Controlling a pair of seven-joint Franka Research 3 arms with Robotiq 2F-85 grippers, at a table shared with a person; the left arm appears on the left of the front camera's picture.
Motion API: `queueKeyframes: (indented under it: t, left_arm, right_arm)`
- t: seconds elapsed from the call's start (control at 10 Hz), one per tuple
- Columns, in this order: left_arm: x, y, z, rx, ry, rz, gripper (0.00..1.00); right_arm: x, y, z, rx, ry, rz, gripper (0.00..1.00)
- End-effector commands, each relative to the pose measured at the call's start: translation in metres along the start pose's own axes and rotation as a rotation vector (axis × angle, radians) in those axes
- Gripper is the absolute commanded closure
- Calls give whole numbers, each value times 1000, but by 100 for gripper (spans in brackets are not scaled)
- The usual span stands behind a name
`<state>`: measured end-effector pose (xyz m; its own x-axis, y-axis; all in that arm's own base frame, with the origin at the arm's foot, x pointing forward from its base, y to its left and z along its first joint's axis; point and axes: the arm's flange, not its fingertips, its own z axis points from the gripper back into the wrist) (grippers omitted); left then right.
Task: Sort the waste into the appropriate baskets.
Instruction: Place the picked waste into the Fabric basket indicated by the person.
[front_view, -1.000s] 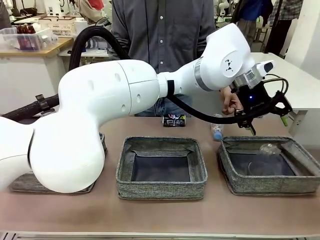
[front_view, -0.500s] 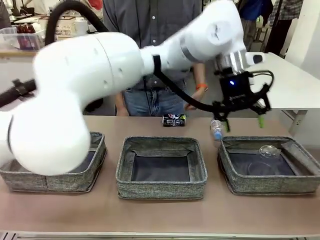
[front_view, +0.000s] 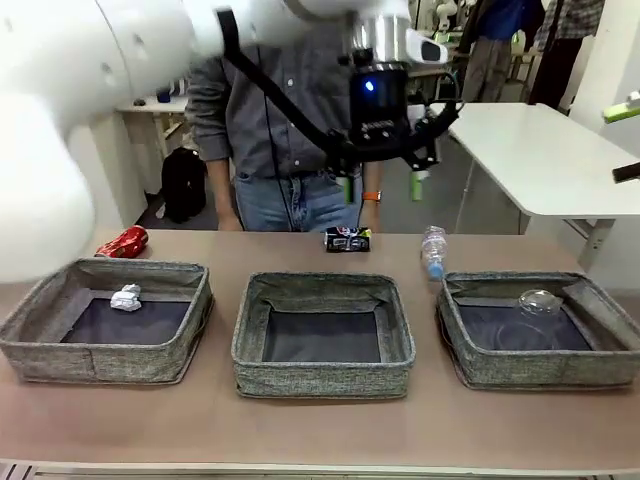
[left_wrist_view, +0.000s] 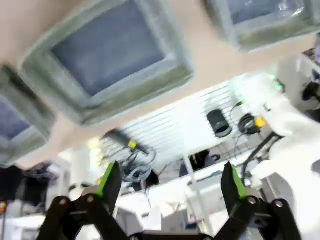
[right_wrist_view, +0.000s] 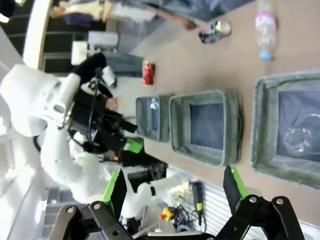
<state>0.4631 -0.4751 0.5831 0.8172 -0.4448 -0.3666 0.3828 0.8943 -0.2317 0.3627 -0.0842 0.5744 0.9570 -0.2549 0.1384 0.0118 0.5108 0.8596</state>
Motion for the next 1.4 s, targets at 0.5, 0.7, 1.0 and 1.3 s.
queueKeyframes:
  t: [0.5, 0.7, 1.0, 1.3]
  left_arm:
    - [-136, 131, -38, -18, 84, 172, 0]
    - [-159, 178, -35, -320, -170, 305, 0]
    - [-181, 246, -45, -692, -378, 448, 0]
    - [-186, 285, -57, -1129, -698, 411, 0]
  right_arm:
    - [57, 20, -98, -104, 336, -88, 0]
    - [60, 25, -136, -94, 458, -113, 0]
    - [50, 32, -204, 152, 439, -283, 0]
    - [35, 59, -221, 303, 118, -382, 0]
